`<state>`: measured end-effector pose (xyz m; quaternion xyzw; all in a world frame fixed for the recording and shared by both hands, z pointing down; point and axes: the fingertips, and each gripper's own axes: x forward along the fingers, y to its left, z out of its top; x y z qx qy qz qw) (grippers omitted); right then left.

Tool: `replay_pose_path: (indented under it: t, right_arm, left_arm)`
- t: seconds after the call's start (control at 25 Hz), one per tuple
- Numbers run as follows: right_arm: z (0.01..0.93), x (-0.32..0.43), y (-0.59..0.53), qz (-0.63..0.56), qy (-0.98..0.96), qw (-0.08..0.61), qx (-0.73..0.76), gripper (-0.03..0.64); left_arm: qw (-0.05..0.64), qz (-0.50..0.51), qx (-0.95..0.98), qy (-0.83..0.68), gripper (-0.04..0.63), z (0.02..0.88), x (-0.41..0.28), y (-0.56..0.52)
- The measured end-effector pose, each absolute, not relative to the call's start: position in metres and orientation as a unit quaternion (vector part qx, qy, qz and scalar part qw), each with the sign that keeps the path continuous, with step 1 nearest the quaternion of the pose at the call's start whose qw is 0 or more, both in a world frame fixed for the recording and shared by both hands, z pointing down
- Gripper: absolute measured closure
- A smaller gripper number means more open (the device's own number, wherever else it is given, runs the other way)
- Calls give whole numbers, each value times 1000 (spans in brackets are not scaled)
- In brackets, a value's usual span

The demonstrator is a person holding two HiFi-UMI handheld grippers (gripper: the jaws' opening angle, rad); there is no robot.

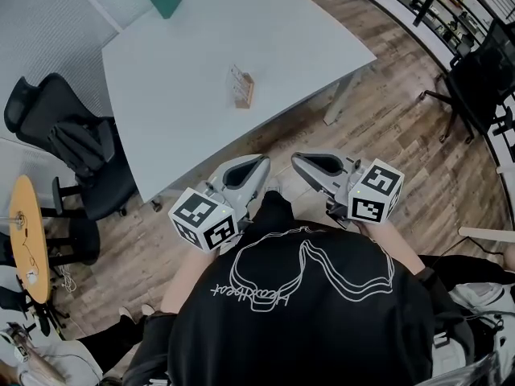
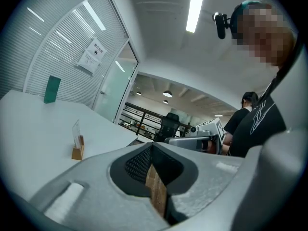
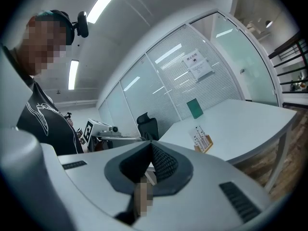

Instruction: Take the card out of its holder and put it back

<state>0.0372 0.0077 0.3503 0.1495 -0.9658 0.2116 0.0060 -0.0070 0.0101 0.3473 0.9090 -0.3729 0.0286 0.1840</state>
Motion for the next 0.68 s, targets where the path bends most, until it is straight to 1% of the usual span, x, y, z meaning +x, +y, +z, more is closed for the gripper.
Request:
replay_pose_path:
  t: [0.32, 0.68]
  right_arm:
    - [356, 36, 9, 220, -964, 20, 151, 609]
    - [359, 36, 11, 221, -964, 21, 150, 609]
  left_arm:
    - [181, 45, 909, -373, 581, 355, -4, 9]
    - [187, 28, 911, -366, 581, 350, -2, 12]
